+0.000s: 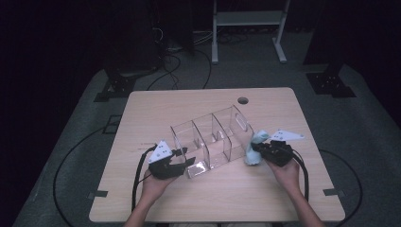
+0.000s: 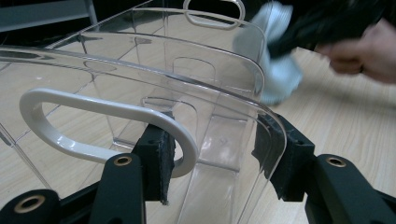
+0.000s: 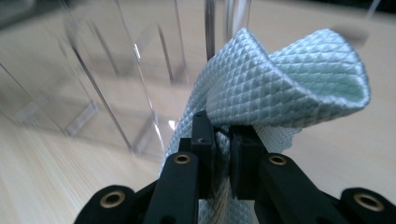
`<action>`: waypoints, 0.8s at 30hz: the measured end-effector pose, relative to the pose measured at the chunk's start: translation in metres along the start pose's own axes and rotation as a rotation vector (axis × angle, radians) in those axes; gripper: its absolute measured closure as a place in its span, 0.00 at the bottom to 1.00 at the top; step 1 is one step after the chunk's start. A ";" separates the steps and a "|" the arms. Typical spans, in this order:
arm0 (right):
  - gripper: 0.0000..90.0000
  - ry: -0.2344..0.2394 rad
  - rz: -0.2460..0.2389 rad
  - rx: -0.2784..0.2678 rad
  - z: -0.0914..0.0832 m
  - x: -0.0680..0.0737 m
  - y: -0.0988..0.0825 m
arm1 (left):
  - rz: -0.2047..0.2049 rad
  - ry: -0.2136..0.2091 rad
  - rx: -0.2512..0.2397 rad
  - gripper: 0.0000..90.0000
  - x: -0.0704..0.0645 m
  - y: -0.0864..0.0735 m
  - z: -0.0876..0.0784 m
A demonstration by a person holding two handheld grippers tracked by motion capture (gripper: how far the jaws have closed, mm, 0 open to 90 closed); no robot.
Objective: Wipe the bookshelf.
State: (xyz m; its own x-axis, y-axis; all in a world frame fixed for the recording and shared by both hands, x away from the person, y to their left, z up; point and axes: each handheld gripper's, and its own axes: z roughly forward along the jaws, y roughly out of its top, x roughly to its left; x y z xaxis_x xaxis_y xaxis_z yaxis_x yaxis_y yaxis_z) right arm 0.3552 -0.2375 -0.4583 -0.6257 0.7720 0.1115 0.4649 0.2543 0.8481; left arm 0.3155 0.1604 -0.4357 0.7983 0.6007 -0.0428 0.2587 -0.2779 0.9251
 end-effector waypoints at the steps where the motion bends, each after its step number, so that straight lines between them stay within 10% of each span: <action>1: 0.91 0.007 0.018 0.033 0.007 -0.002 -0.007 | -0.001 0.000 -0.001 0.53 0.000 0.000 0.000; 10: 0.91 0.007 0.018 -0.075 -0.011 0.001 0.011 | -0.007 0.001 -0.005 0.53 -0.001 0.000 0.002; 17: 0.91 0.021 0.068 0.058 0.017 -0.008 -0.017 | -0.006 0.003 -0.008 0.53 -0.002 0.000 0.002; 24: 0.91 -0.003 0.032 -0.073 -0.007 0.002 0.004 | -0.009 0.004 -0.012 0.53 -0.002 -0.001 0.002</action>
State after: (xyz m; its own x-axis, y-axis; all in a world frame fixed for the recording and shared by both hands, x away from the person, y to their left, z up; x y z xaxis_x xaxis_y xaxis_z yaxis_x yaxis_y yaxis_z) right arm 0.3515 -0.2387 -0.4509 -0.6091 0.7811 0.1373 0.4378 0.1868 0.8794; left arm 0.3148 0.1580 -0.4371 0.7936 0.6064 -0.0498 0.2595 -0.2634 0.9291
